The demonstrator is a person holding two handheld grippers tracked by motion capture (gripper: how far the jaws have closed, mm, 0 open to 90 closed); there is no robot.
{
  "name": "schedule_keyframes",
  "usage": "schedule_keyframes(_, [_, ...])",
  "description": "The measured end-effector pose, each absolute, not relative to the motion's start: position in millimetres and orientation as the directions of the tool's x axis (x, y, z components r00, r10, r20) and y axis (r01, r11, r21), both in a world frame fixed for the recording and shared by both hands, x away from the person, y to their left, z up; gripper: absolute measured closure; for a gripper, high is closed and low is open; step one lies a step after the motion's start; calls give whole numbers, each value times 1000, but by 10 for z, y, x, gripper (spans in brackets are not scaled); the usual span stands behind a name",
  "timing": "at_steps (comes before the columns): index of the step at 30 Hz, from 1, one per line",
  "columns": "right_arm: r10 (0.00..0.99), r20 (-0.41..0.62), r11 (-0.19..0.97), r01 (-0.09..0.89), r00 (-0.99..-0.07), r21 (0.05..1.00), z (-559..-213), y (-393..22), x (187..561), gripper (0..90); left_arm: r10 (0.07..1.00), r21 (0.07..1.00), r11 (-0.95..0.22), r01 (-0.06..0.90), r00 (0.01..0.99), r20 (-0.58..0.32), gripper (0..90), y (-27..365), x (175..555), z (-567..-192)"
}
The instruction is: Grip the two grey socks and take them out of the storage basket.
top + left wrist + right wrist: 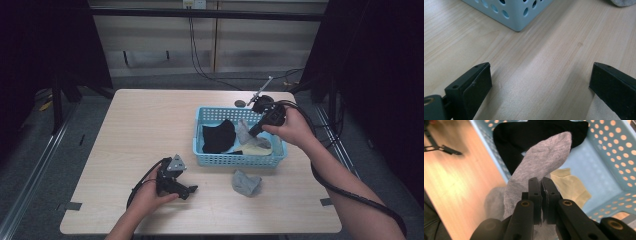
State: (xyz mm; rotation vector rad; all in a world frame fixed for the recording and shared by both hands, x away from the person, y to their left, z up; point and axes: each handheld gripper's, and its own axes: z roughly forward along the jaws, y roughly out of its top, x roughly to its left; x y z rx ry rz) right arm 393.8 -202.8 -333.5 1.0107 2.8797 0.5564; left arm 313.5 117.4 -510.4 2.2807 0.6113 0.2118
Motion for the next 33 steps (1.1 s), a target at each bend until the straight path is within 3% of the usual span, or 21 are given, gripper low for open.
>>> schedule_keyframes(20, [486,83,775,473,-870,419,-3102,-1938,3281,867,485,707,-608,361,874,-29,35,1177,3137,-5102])
schedule_keyframes(33, [399,106,810,404,-911,426,-3303,-1804,2908,867,486,705,-609,364,874,-31,35,1178,3135,-5101])
